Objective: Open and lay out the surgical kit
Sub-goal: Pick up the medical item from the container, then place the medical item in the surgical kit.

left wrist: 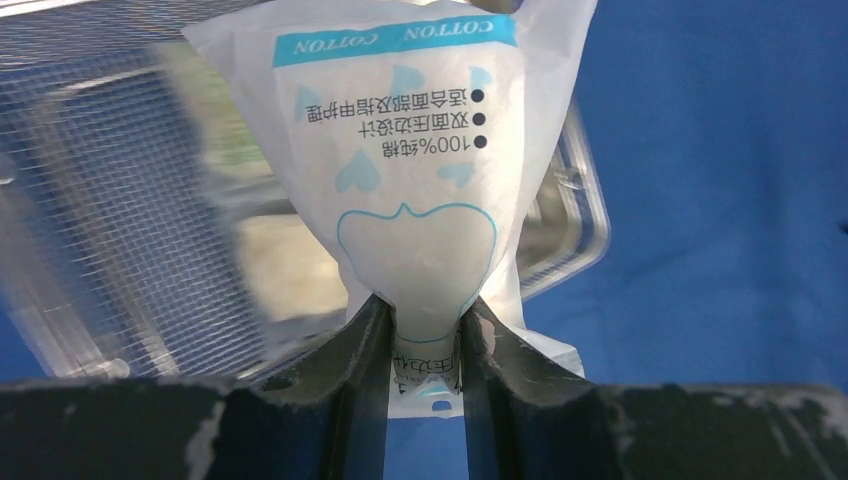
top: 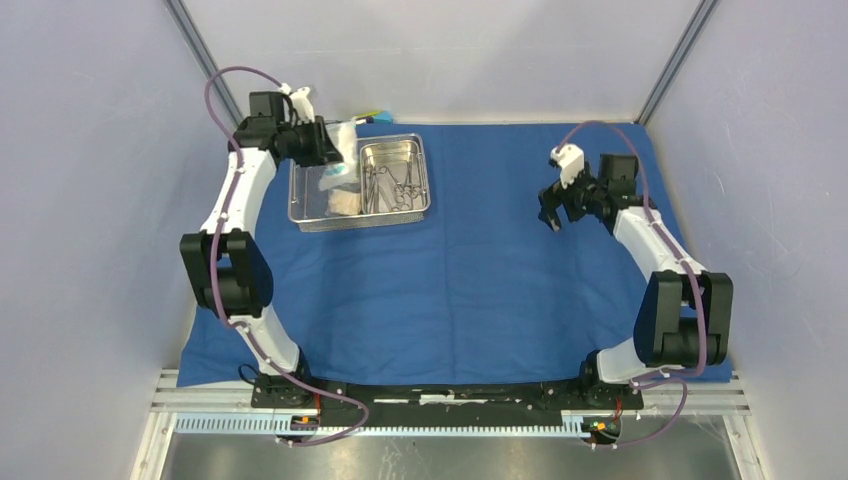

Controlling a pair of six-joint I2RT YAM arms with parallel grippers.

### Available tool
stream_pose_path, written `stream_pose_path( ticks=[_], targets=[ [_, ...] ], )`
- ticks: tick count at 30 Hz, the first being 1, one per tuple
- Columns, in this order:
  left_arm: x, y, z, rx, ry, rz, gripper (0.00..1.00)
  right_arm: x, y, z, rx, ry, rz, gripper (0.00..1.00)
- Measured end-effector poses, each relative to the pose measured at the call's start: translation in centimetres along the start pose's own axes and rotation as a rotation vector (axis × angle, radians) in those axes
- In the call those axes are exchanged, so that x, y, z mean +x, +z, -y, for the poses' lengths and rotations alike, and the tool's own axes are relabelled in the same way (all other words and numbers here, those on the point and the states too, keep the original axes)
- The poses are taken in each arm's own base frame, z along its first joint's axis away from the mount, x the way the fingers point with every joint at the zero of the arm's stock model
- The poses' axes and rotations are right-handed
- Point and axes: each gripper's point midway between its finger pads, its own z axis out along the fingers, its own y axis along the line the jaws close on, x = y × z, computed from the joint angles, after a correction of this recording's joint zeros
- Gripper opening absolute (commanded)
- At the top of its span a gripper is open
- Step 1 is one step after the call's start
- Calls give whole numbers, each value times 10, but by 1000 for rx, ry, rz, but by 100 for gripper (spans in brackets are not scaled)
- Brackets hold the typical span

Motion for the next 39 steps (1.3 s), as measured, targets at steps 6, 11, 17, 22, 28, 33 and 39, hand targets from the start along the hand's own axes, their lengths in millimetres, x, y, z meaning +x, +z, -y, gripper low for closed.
stream_pose_path(
  ticks=[6, 11, 17, 22, 28, 33, 39],
  targets=[
    [44, 10, 102, 353, -13, -65, 36, -83, -19, -21, -162, 9, 242, 99],
    [89, 20, 183, 622, -69, -144, 37, -105, -25, -62, -323, 43, 346, 99],
    [102, 15, 241, 851, -168, -153, 38, -103, -18, -127, -527, 135, 407, 97],
    [107, 14, 269, 982, -216, -156, 40, -102, -20, -154, -648, 320, 468, 97],
    [117, 17, 286, 1057, -258, -186, 40, -132, -33, -155, -730, 426, 582, 97],
    [115, 12, 294, 1097, -250, -167, 40, -144, -35, -155, -800, 511, 624, 97],
    [117, 14, 297, 1101, -247, -171, 39, -147, -35, -157, -870, 597, 630, 97]
  ],
)
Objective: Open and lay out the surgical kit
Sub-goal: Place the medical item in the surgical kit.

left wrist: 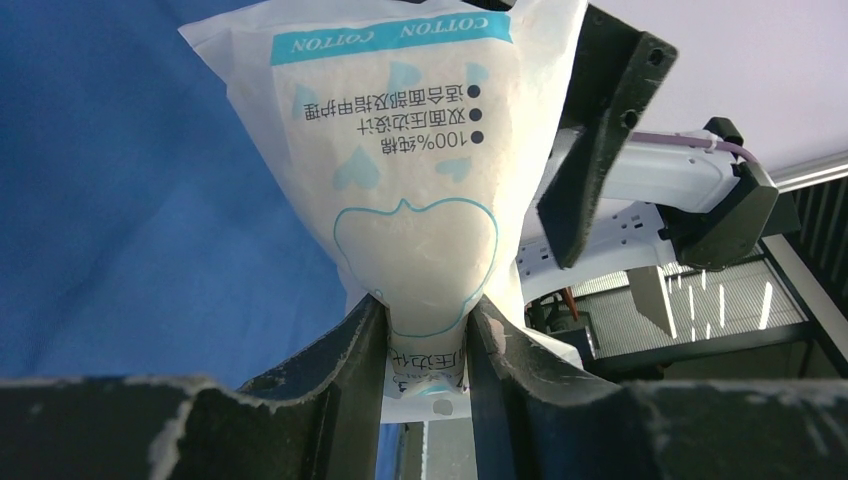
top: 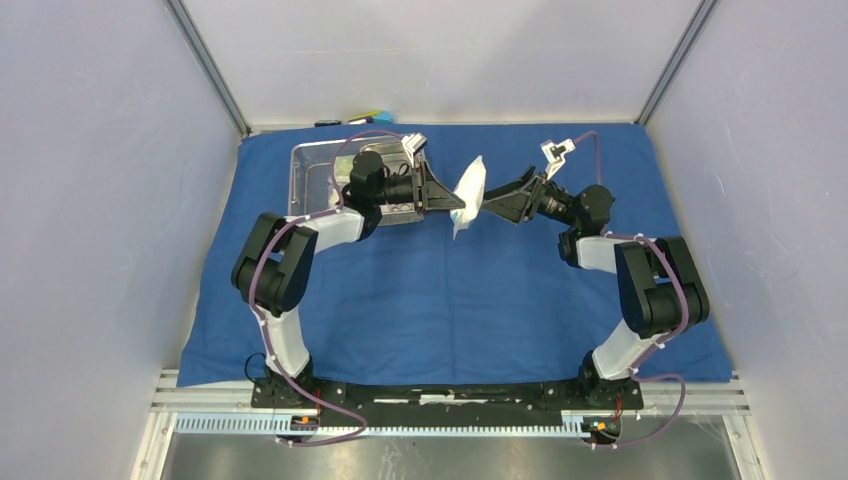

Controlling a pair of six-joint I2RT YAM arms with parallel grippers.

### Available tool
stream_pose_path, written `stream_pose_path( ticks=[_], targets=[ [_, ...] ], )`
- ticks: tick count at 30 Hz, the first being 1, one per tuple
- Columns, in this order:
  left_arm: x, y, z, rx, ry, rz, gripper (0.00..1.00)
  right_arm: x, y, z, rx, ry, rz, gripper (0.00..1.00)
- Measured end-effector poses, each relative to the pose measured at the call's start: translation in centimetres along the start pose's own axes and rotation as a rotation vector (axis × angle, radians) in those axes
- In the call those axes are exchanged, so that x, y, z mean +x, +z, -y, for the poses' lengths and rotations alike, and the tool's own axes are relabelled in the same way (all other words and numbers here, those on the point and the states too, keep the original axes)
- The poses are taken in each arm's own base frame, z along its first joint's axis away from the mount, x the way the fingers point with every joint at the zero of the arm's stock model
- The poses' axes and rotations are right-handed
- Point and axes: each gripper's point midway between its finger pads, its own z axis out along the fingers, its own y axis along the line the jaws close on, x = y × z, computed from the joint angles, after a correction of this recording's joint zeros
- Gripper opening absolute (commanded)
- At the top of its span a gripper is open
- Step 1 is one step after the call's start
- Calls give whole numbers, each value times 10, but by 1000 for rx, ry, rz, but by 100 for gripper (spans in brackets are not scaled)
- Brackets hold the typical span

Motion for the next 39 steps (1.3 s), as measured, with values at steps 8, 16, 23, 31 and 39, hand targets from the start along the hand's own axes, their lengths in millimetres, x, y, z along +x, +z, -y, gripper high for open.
stream_pose_path(
  ticks=[8, 16, 23, 31, 39],
  targets=[
    [8, 5, -8, -6, -24, -18, 40, 5, 4, -5, -24, 15, -6, 99],
    [12, 8, -10, -14, -25, -30, 42, 17, 5, 11, -1, 65, -23, 61],
    [26, 10, -29, -87, -33, -70, 40, 23, 4, 17, 8, 77, -41, 20],
    [31, 9, -43, -132, -50, -90, 49, 34, 1, 31, 56, 74, -82, 0],
    [33, 4, -64, -251, -7, -143, 82, 29, -14, 56, 220, -67, -192, 4]
  ],
)
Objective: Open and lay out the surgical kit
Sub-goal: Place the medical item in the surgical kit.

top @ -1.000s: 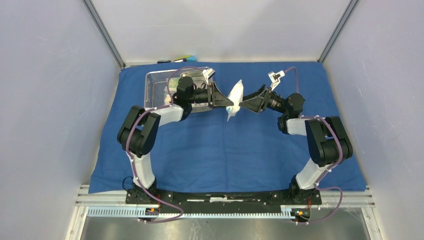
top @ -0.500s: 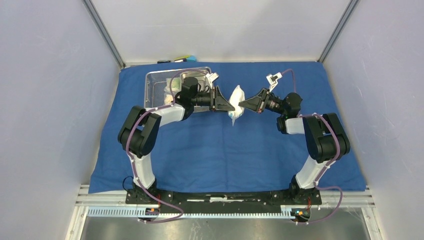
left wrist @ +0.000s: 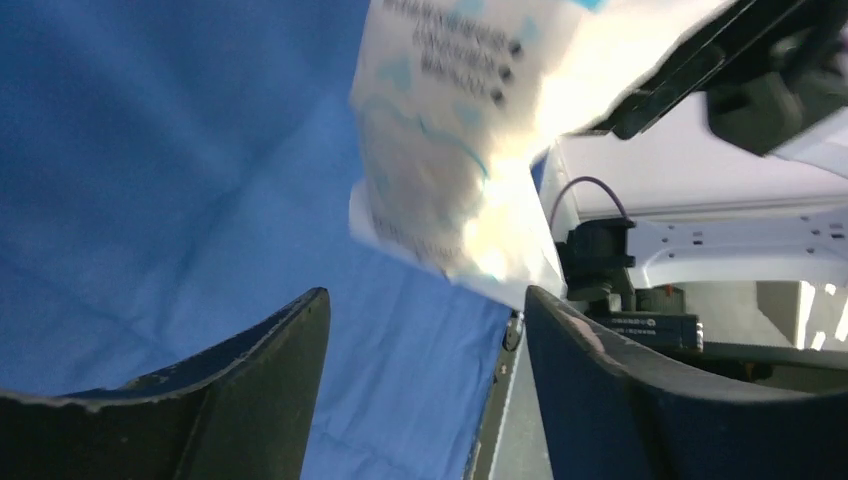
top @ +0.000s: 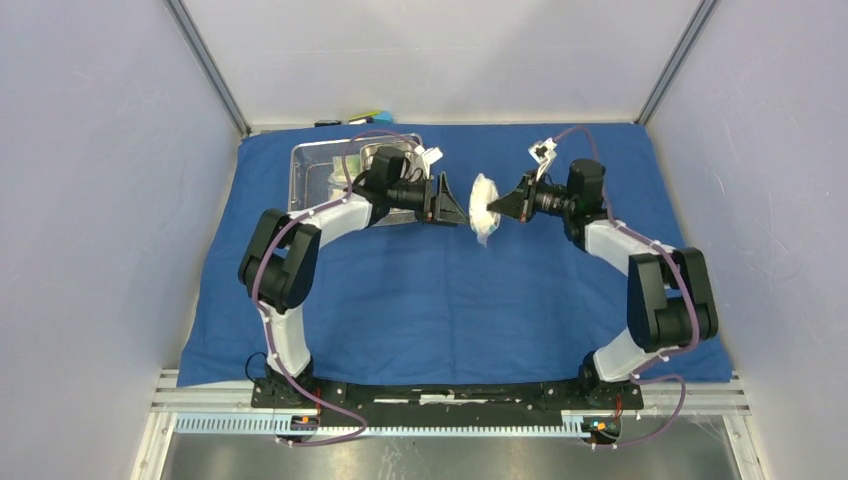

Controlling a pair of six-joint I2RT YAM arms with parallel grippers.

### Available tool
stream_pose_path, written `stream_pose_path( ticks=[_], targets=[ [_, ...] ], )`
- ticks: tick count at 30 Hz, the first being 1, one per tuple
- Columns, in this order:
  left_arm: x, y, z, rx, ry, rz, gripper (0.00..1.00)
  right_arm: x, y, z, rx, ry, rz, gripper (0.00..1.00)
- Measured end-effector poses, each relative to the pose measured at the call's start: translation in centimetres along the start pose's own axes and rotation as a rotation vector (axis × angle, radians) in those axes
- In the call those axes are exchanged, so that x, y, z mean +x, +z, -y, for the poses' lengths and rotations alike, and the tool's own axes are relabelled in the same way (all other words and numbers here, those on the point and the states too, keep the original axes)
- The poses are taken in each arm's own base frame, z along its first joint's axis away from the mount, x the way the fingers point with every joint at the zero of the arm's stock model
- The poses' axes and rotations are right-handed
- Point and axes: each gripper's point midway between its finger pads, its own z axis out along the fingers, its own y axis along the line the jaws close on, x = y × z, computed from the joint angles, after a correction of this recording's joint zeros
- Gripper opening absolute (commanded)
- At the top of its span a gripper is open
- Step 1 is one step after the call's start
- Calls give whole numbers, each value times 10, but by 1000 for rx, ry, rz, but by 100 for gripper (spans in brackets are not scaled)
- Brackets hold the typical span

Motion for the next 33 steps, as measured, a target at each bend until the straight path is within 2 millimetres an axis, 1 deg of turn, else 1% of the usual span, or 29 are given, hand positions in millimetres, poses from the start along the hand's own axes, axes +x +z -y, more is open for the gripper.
stream_pose_path(
  ticks=[2, 5, 8, 9, 11, 13, 16, 18, 21, 24, 26, 30, 31, 33],
  targets=[
    [-6, -4, -4, -48, 47, -10, 88, -8, -8, 14, 98, -70, -25, 5],
    [-12, -16, -10, -128, 127, -15, 93, -17, -32, 33, 275, -175, -67, 7],
    [-14, -36, -17, -206, 166, -20, 95, -17, -70, 56, 500, -249, -141, 6],
    [-15, -41, -19, -226, 172, -20, 96, -16, -79, 61, 551, -260, -165, 6],
    [-17, -54, -27, -277, 182, -21, 96, -12, -106, 74, 683, -283, -237, 5],
    [-16, -64, -33, -313, 181, -27, 97, -6, -130, 81, 783, -295, -307, 5],
    [-13, -74, -41, -357, 174, -35, 98, 11, -166, 86, 905, -294, -431, 6],
    [-10, -77, -44, -382, 175, -47, 99, 24, -187, 86, 953, -279, -509, 9],
    [-6, -83, -47, -423, 181, -63, 100, 38, -217, 89, 1027, -251, -595, 11],
    [-8, -90, -49, -475, 203, -64, 100, 56, -239, 91, 1079, -232, -651, 12],
    [-10, -97, -49, -515, 226, -59, 100, 74, -248, 91, 1095, -213, -698, 14],
    [-19, -111, -44, -580, 273, -32, 100, 104, -253, 90, 1078, -175, -767, 18],
    [-22, -114, -43, -594, 283, -21, 100, 108, -253, 91, 1077, -170, -776, 21],
    [-26, -120, -41, -617, 298, -3, 100, 117, -256, 92, 1077, -161, -797, 29]
  ],
)
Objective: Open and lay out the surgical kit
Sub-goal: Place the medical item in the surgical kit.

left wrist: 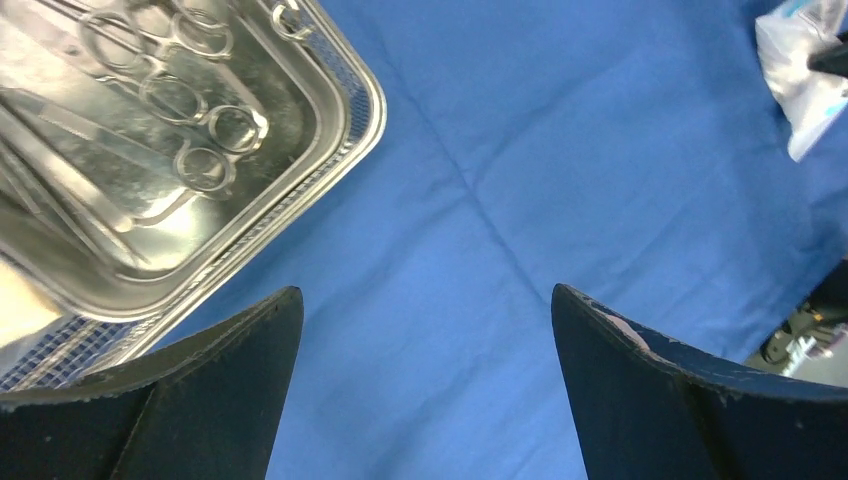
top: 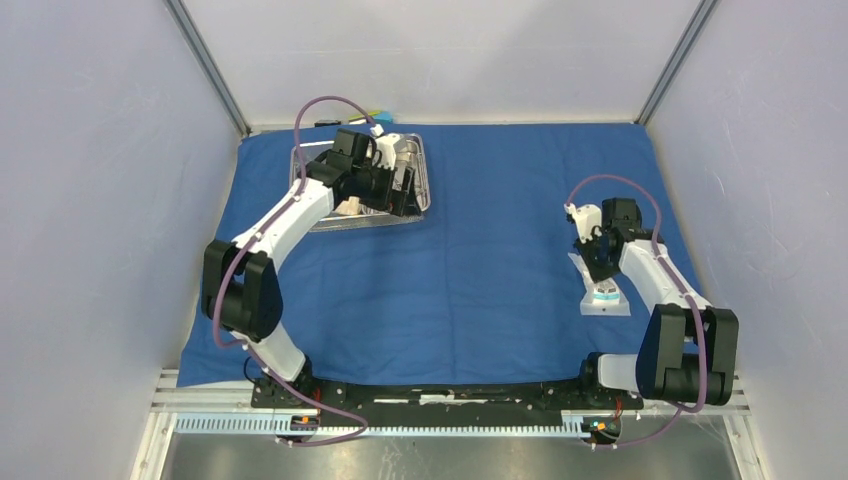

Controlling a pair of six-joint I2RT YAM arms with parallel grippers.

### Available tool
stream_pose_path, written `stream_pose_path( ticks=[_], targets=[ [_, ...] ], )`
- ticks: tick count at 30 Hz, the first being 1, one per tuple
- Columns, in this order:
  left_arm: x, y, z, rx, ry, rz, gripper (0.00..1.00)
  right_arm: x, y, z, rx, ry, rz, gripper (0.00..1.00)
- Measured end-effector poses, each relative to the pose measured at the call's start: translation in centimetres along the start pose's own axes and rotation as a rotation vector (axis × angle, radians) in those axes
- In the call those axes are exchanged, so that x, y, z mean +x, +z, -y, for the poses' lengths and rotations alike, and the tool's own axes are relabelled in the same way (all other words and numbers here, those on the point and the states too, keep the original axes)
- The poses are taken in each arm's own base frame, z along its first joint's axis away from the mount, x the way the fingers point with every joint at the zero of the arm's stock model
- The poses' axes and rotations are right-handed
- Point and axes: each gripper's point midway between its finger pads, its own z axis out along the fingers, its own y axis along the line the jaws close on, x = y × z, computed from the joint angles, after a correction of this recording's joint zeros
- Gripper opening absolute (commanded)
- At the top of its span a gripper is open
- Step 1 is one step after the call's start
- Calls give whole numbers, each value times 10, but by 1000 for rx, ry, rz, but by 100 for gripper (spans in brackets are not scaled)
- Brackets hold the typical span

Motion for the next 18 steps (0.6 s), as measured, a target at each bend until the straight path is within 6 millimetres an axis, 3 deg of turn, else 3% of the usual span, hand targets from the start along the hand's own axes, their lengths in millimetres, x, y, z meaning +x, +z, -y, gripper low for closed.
stream_pose_path(
  ticks=[5, 13, 18],
  targets=[
    [-7, -9, -12, -75, 10, 25, 100, 1, 3, 1, 7, -5, 5, 53],
    [-14, -27, -48, -188, -22, 39, 100, 2, 1, 2, 7, -13, -4, 86],
    [-26, -50, -79, -247, -74, 83, 100, -22, -14, 6, -12, -27, 53, 94]
  ],
)
